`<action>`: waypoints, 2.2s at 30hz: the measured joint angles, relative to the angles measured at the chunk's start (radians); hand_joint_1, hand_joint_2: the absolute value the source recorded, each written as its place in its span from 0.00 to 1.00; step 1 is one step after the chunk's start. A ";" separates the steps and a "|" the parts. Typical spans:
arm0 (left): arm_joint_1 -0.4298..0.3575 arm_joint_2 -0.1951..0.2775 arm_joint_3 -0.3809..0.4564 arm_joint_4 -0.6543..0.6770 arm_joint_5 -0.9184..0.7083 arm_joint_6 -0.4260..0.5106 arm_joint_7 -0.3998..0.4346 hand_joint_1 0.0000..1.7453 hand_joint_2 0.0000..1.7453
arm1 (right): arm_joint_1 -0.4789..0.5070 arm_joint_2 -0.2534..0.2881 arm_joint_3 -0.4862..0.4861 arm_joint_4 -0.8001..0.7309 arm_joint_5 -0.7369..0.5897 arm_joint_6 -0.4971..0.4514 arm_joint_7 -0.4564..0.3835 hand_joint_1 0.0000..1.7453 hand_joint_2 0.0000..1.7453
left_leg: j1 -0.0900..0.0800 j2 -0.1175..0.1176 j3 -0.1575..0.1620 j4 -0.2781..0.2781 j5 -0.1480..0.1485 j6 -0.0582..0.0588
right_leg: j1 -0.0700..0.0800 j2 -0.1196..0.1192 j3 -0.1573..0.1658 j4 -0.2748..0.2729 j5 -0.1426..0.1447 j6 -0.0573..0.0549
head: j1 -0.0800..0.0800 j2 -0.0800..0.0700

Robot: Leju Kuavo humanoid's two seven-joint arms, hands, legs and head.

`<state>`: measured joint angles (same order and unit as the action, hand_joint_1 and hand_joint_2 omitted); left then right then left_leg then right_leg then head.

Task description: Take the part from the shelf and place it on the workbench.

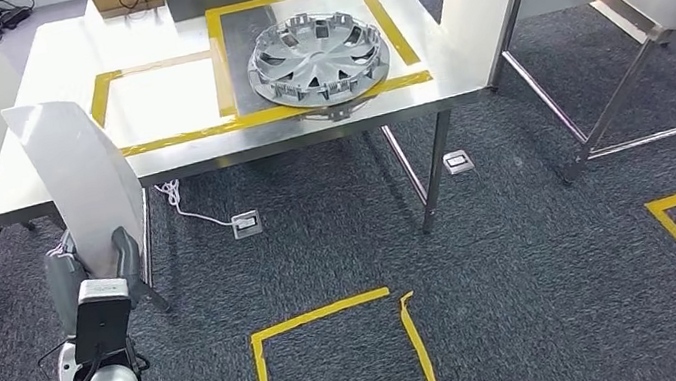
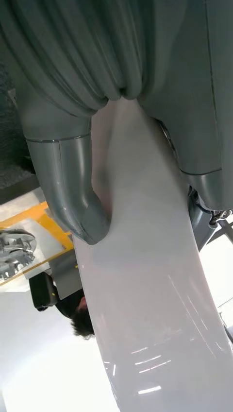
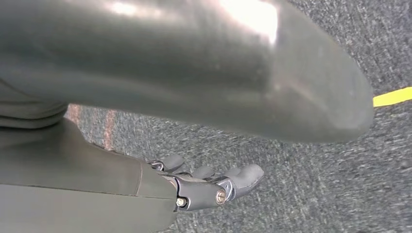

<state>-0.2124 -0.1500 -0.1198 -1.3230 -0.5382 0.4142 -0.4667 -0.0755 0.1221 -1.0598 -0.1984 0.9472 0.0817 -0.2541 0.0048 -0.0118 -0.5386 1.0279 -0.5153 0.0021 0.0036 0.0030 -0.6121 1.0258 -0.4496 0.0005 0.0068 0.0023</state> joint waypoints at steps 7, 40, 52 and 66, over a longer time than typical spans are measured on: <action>-0.001 0.000 0.000 -0.004 -0.002 -0.003 -0.001 1.00 1.00 | 0.000 0.000 0.000 0.000 0.000 0.025 0.017 0.00 0.00 | 0.004 0.005 -0.133 0.245 -0.095 -0.034 | -0.010 -0.002 0.048 -0.020 -0.021 -0.034 | -0.004 0.000; -0.012 -0.005 0.009 -0.001 0.001 -0.010 -0.003 1.00 1.00 | -0.004 -0.001 -0.001 0.000 0.000 0.025 0.033 0.00 0.00 | 0.005 0.007 -0.182 0.280 -0.061 -0.034 | -0.007 0.003 0.061 -0.009 -0.045 -0.036 | 0.000 0.000; -0.012 -0.007 0.015 -0.005 0.001 -0.010 -0.004 1.00 1.00 | -0.008 0.000 -0.001 0.000 0.000 0.027 0.034 0.00 0.00 | 0.006 0.006 -0.063 -0.001 0.058 0.022 | -0.009 0.001 0.009 0.166 -0.171 0.021 | 0.010 0.000; -0.011 -0.008 0.018 -0.007 -0.002 -0.010 -0.006 1.00 1.00 | -0.004 -0.001 -0.001 0.000 0.005 0.039 0.040 0.00 0.00 | 0.009 0.006 -0.044 0.083 -0.041 -0.036 | -0.017 0.000 0.027 -0.004 -0.023 -0.023 | 0.005 0.000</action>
<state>-0.2233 -0.1575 -0.1019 -1.3303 -0.5398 0.4041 -0.4725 -0.0793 0.1215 -1.0613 -0.1980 0.9520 0.1208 -0.2138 0.0140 -0.0059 -0.5821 1.1113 -0.5564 -0.0340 -0.0129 0.0032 -0.5854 1.0219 -0.4726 -0.0229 0.0114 0.0023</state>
